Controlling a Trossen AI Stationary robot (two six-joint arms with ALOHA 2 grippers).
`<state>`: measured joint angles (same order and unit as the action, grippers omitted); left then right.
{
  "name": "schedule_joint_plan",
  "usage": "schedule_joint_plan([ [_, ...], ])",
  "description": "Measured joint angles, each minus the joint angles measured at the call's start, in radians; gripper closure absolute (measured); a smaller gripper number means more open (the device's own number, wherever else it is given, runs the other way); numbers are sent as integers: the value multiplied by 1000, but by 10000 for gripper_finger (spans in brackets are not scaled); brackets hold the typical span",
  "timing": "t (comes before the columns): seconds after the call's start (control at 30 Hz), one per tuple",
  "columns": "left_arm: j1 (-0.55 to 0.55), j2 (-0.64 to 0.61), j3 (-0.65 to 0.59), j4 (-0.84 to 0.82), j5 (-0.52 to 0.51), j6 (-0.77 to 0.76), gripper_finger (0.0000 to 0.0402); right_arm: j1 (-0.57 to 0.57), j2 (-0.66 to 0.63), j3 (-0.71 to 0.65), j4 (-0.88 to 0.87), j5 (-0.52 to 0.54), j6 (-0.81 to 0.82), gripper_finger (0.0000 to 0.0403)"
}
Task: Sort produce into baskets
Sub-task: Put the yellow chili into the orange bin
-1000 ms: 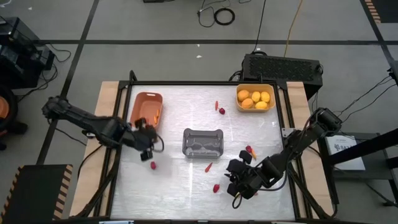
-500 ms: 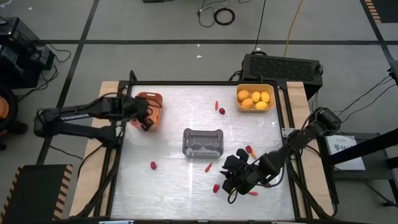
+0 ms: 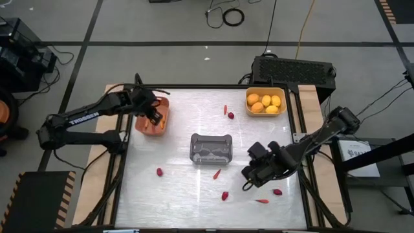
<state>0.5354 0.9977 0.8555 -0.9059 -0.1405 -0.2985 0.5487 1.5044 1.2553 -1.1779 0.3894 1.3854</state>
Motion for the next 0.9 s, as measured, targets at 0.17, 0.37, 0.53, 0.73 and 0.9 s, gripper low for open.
schedule_joint_plan([
  [0.17,61,53,0,33,1,24,271,3,-21,-4,-108,-53,76,305],
  [0.37,105,70,-1,106,24,73,255,2,-23,-6,-194,-172,150,290],
  [0.53,101,41,-1,240,206,88,254,2,-38,-89,-108,-344,175,247],
  [0.73,54,6,-1,337,376,71,254,-10,-55,-235,-7,-388,166,180],
  [0.9,-5,-11,-1,379,376,41,254,-44,-55,-328,69,-331,119,158],
])
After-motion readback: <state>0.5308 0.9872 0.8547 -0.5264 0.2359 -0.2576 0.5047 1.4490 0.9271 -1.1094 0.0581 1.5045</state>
